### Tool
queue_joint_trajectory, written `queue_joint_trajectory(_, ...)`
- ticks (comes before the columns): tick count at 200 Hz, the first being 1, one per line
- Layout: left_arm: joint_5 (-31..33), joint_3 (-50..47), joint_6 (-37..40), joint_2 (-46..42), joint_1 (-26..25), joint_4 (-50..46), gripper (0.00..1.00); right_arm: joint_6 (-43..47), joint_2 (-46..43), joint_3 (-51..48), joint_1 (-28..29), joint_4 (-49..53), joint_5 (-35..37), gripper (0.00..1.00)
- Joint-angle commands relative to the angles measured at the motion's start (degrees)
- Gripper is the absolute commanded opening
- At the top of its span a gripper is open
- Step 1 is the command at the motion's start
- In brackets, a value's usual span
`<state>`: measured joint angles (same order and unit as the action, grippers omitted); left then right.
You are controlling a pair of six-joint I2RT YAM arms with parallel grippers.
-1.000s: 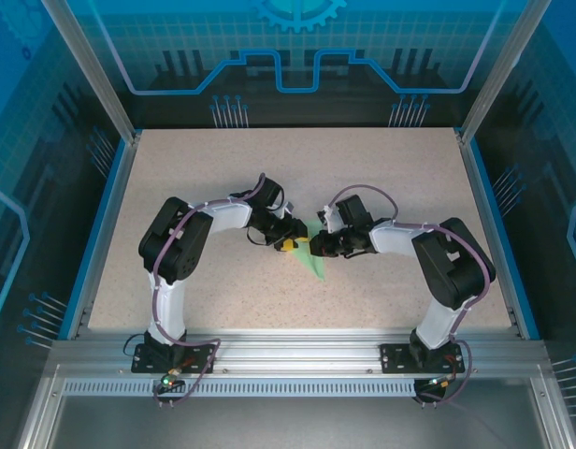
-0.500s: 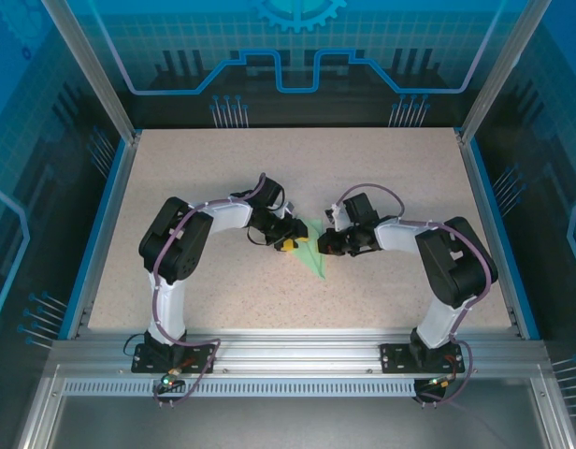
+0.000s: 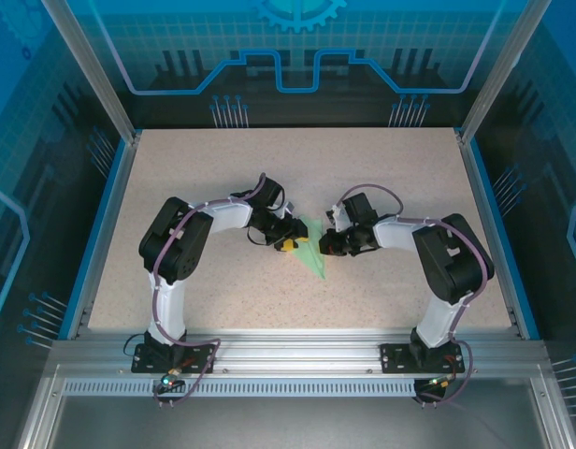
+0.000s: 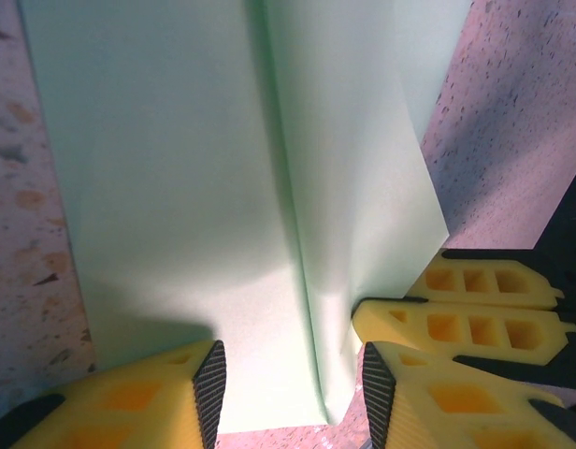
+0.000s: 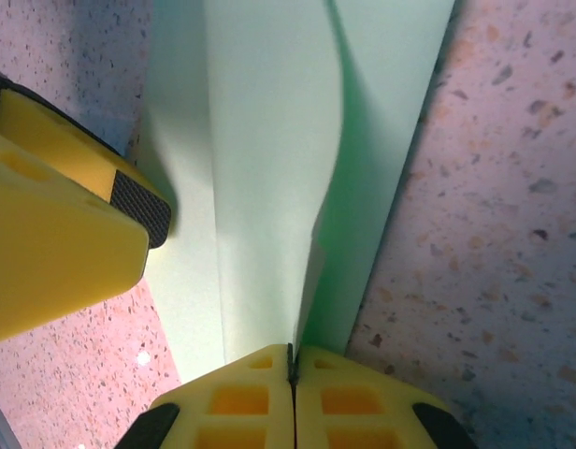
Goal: Fold a paper plane with a square sheet of paper (fold left side to right side)
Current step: Fourth fold the wing at the center of the table.
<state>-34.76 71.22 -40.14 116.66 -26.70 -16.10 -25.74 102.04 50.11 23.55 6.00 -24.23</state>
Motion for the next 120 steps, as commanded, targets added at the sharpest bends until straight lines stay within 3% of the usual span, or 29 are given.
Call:
queue_joint_trajectory(1,3.12,0.07,1.29,2.76,-0.28,-2.99,0.46,1.25,1.15,2.01,-0.88,1.78,0.49,0.08)
queue_joint_trajectory(120,3.02,0.56,1.80,2.39,-0.28,-3.37,0.46,0.77,2.18,-1.01,-0.66,1.82,0.48,0.08)
